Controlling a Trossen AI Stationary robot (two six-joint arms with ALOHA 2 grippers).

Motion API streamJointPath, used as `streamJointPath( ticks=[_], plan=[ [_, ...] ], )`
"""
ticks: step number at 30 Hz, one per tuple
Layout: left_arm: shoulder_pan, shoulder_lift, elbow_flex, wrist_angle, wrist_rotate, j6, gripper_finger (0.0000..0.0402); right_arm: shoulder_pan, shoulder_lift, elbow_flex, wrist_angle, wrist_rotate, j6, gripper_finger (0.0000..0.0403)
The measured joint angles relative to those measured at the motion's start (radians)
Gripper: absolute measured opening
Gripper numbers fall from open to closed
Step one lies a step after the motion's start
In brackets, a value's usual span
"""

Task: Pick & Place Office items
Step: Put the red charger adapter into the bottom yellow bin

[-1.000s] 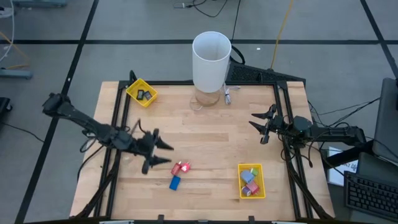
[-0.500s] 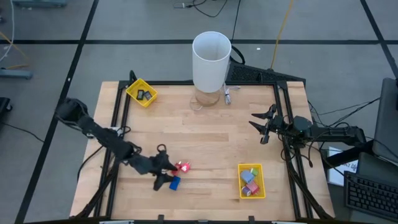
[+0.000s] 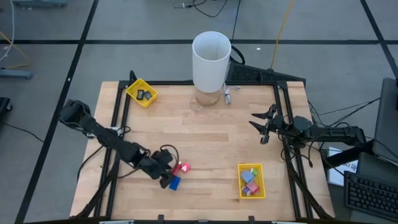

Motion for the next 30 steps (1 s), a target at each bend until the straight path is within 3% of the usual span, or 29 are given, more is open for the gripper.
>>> streamJointPath(
  ticks=[7, 20, 30],
  plan=[
    [0.042, 0.094, 0.138, -0.189, -0.027, -0.052, 0.0243, 0.000, 0.002, 0.000, -0.002, -0.002, 0.000, 0.0158],
    [0.099, 0.261, 0.164, -0.240, 0.192, -0.107, 0.0243, 0.000, 0.003, 0.000, 0.000, 0.000, 0.000, 0.0158],
    [0.125, 0.275, 0.164, -0.248, 0.133, -0.121, 0.0243, 0.000, 0.002, 0.000, 0.000, -0.001, 0.000, 0.0160]
  ],
)
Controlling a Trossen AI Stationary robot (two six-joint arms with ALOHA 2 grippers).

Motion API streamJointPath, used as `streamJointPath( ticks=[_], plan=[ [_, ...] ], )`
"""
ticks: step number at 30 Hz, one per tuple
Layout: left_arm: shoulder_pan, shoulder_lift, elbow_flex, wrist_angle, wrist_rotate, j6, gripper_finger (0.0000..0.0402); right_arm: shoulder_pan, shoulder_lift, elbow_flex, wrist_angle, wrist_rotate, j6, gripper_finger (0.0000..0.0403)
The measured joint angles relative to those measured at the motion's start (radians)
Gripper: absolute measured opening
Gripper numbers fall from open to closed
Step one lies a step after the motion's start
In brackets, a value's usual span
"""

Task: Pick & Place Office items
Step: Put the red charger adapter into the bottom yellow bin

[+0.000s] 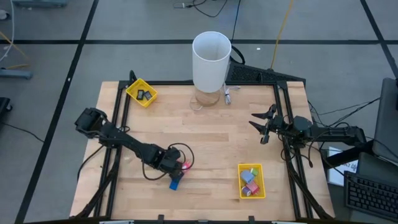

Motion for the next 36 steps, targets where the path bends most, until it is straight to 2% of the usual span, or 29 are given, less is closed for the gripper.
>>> streamJointPath(
  ticks=[10, 19, 22, 29, 32, 36],
  plan=[
    [-0.006, 0.000, 0.000, -0.043, -0.002, 0.052, 0.0243, 0.000, 0.001, 0.000, 0.000, 0.000, 0.000, 0.0162],
    [-0.006, 0.000, 0.000, -0.046, -0.052, 0.128, 0.0239, 0.000, 0.001, 0.000, 0.000, 0.000, 0.000, 0.0160],
    [-0.006, 0.000, 0.000, -0.047, -0.052, 0.128, 0.0215, 0.000, 0.000, 0.000, 0.001, 0.000, 0.000, 0.0162],
    [-0.006, 0.000, 0.000, -0.045, -0.057, 0.141, 0.0123, 0.000, 0.000, 0.000, 0.057, -0.001, 0.022, 0.0158],
    [-0.006, 0.000, 0.000, -0.045, -0.076, 0.197, 0.0119, 0.000, 0.000, 0.000, 0.091, 0.000, 0.097, 0.0160],
    [-0.016, 0.000, 0.000, -0.047, -0.160, 0.295, 0.0123, 0.000, 0.000, 0.000, 0.110, 0.000, 0.197, 0.0161]
  ],
)
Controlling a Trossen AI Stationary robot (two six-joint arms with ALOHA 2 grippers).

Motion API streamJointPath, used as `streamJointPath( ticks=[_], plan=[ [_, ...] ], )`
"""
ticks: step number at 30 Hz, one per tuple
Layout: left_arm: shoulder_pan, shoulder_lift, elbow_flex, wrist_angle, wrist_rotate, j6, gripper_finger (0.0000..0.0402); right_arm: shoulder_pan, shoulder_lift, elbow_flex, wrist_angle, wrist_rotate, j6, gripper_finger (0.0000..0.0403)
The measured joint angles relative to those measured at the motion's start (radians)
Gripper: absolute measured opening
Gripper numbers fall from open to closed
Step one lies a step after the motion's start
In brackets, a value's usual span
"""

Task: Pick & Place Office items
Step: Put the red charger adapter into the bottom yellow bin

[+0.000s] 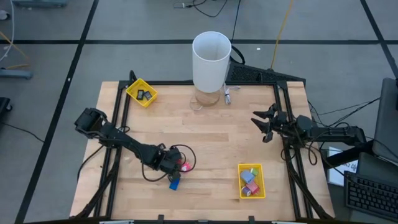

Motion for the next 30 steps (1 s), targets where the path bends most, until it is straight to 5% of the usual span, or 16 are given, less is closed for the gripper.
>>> streamJointPath(
  ticks=[11, 18, 23, 30],
  plan=[
    [-0.003, -0.082, 0.000, 0.031, -0.161, 0.136, 0.0120, 0.000, 0.000, 0.000, -0.003, 0.001, 0.064, 0.0158],
    [0.020, -0.132, 0.000, 0.343, -0.239, 0.446, 0.0120, 0.000, 0.000, 0.000, -0.003, 0.003, 0.064, 0.0161],
    [0.085, -0.132, 0.000, 0.513, -0.166, 0.663, 0.0120, 0.000, 0.009, 0.000, -0.004, 0.007, 0.062, 0.0157],
    [0.229, -0.142, 0.000, 0.792, 0.096, 0.900, 0.0120, 0.000, 0.055, 0.000, 0.013, 0.002, 0.070, 0.0157]
  ],
)
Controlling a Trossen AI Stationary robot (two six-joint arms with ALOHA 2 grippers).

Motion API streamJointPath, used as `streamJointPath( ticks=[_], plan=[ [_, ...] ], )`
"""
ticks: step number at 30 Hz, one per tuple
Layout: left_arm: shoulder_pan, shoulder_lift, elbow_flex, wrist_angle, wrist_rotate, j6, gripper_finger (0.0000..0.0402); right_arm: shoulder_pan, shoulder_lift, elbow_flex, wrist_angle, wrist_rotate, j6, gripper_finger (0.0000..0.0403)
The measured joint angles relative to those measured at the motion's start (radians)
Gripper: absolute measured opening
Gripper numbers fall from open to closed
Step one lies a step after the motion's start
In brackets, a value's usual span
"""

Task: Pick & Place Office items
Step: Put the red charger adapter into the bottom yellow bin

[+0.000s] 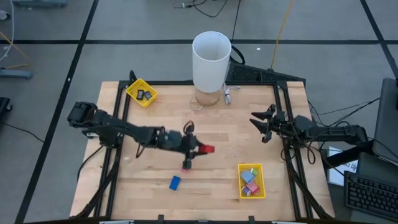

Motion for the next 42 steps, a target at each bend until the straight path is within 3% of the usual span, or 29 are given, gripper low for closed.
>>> streamJointPath(
  ticks=[7, 12, 16, 24, 34, 39, 42],
  plan=[
    [0.157, 0.005, -0.011, 0.100, 0.168, 0.028, 0.0120, 0.000, 0.105, 0.000, 0.092, -0.004, 0.050, 0.0157],
    [0.224, 0.020, -0.116, 0.382, 0.282, 0.004, 0.0120, 0.000, 0.227, 0.000, 0.208, -0.017, 0.074, 0.0157],
    [0.245, 0.022, -0.190, 0.568, 0.264, -0.026, 0.0120, 0.002, 0.346, 0.000, 0.362, -0.097, 0.077, 0.0157],
    [0.245, 0.035, -0.212, 0.597, 0.253, -0.051, 0.0120, 0.043, 0.625, 0.019, 0.655, -0.107, 0.069, 0.0157],
    [0.235, 0.062, -0.211, 0.606, 0.240, -0.066, 0.0120, 0.097, 0.991, 0.225, 0.720, -0.112, -0.116, 0.0157],
    [0.231, 0.061, -0.211, 0.598, 0.240, -0.066, 0.0120, 0.104, 1.087, 0.327, 0.732, -0.224, -0.285, 0.0157],
    [0.231, 0.061, -0.211, 0.599, 0.240, -0.067, 0.0120, 0.104, 1.131, 0.385, 0.732, -0.238, -0.276, 0.0157]
  ],
)
